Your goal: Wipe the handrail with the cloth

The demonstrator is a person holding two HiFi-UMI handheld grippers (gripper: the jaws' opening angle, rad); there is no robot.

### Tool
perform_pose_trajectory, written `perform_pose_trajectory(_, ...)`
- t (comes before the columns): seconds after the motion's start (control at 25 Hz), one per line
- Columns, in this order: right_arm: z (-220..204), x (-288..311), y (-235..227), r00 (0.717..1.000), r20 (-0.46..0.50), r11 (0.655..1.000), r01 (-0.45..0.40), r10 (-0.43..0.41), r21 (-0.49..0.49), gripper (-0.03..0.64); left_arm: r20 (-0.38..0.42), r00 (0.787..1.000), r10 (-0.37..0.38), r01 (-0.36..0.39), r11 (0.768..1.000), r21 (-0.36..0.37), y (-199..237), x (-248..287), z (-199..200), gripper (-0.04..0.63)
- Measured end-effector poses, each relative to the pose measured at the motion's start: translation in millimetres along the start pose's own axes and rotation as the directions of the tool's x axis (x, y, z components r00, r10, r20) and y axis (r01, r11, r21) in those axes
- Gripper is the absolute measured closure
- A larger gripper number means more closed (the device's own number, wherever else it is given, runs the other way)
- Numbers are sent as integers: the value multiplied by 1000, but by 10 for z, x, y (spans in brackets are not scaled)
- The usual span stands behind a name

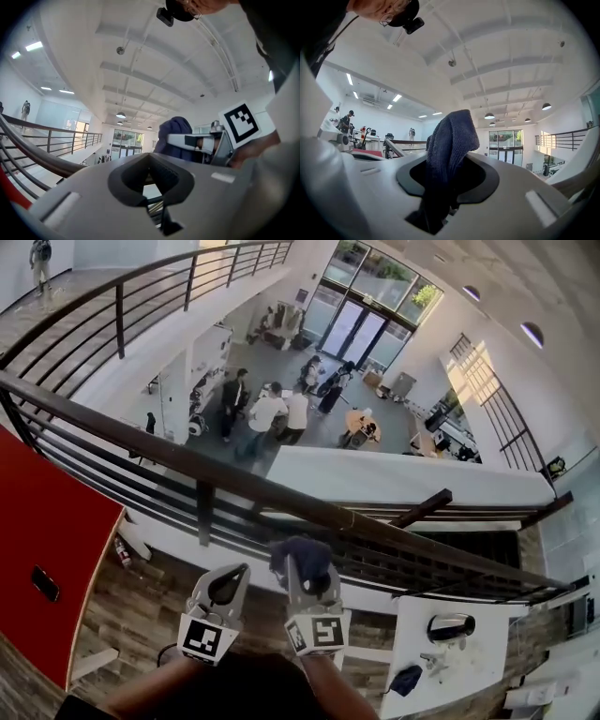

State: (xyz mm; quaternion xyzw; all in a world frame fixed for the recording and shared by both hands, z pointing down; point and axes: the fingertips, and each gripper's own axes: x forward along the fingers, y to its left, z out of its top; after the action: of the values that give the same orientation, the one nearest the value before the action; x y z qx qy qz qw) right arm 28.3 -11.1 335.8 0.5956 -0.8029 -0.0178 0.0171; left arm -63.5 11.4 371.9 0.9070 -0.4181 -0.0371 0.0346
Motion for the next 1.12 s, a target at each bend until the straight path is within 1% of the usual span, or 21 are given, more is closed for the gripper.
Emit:
perform_pose_trajectory(0.12, 69, 455, 9, 999, 31, 999, -34, 33, 10, 491, -8, 999, 34, -34, 999, 1, 204, 130, 23, 597)
perform_pose_trajectory(0.32, 125, 1181, -1, 995, 52, 991, -88, 83, 105, 491, -19, 994, 111, -111, 994, 16, 416, 225, 59, 597)
perform_pose_trajectory(0.4, 133, 1447, 46, 992, 50, 985, -119, 114, 126, 491, -17, 990, 141, -140, 990, 14, 455, 246, 91, 597)
perform_pose_trajectory(0.56, 15, 1907, 209, 983, 34, 974, -183, 180, 137, 491, -9, 982, 187, -187, 982, 11, 510, 273, 69, 597)
perform_pose_trajectory(0.72, -109, 2287, 366, 971, 62, 963, -238, 232, 124, 491, -3, 973, 231, -231, 973, -2, 589, 259, 36, 597)
perform_pose_trajectory(0.8, -249, 2464, 428, 969, 40, 963, -248, 245, 108, 491, 0, 967, 257, -257, 967, -4, 629, 210, 38, 597)
perform_pose_trajectory(0.88, -433, 2616, 459, 970, -3, 965, -240, 242, 103, 491, -8, 961, 277, -277, 961, -8, 679, 146, 14, 597)
perform_pose_trajectory(1.0, -732, 2746, 450, 972, -81, 971, -212, 221, 110, 491, -30, 956, 293, -294, 956, -17, 746, 67, -38, 597)
perform_pose_trajectory(1.12, -1020, 2776, 421, 967, -167, 978, -175, 193, 118, 489, -41, 954, 296, -296, 955, -5, 802, 28, -19, 597)
